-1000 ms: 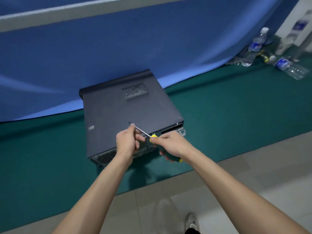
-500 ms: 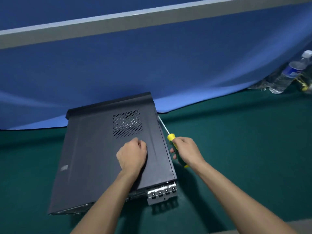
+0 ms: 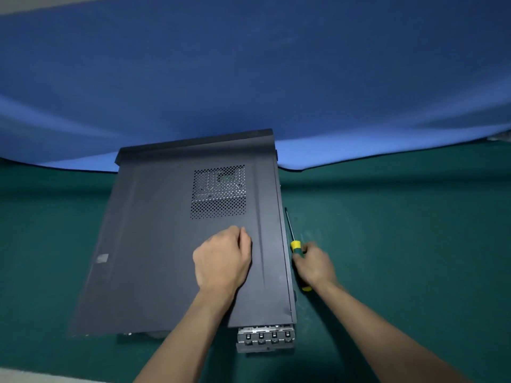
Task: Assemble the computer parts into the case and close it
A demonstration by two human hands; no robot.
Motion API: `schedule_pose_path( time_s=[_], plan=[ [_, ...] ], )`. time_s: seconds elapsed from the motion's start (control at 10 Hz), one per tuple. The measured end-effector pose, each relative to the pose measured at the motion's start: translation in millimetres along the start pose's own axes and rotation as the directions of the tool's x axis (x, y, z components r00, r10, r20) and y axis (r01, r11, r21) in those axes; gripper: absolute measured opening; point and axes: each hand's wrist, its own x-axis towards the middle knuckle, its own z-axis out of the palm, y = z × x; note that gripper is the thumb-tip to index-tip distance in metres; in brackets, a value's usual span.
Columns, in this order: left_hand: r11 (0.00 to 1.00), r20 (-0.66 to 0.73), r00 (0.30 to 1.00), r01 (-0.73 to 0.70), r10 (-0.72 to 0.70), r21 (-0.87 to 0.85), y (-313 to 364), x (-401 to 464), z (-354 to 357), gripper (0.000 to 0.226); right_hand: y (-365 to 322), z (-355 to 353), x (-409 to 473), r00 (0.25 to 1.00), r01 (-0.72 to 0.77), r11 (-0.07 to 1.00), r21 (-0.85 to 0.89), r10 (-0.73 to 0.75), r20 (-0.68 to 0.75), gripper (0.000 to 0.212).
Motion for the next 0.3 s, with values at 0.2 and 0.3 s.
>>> schedule_pose_path(
  time_s=[0.2, 0.3],
  plan=[
    [1.0, -0.012, 1.0, -0.009, 0.009, -0.012, -0.8, 0.0, 1.6, 0.045, 2.5, -4.4, -4.7, 0.998, 0.069, 0.987, -0.146, -0.067, 0.018, 0.013],
    [1.0, 0.018, 1.0, 0.022, -0.022, -0.019, -1.5, -0.4, 1.1, 0.044, 2.6, -18.8, -8.7, 0.996, 0.084, 0.995, -0.063, -0.081, 0.04, 0.01]
  ],
)
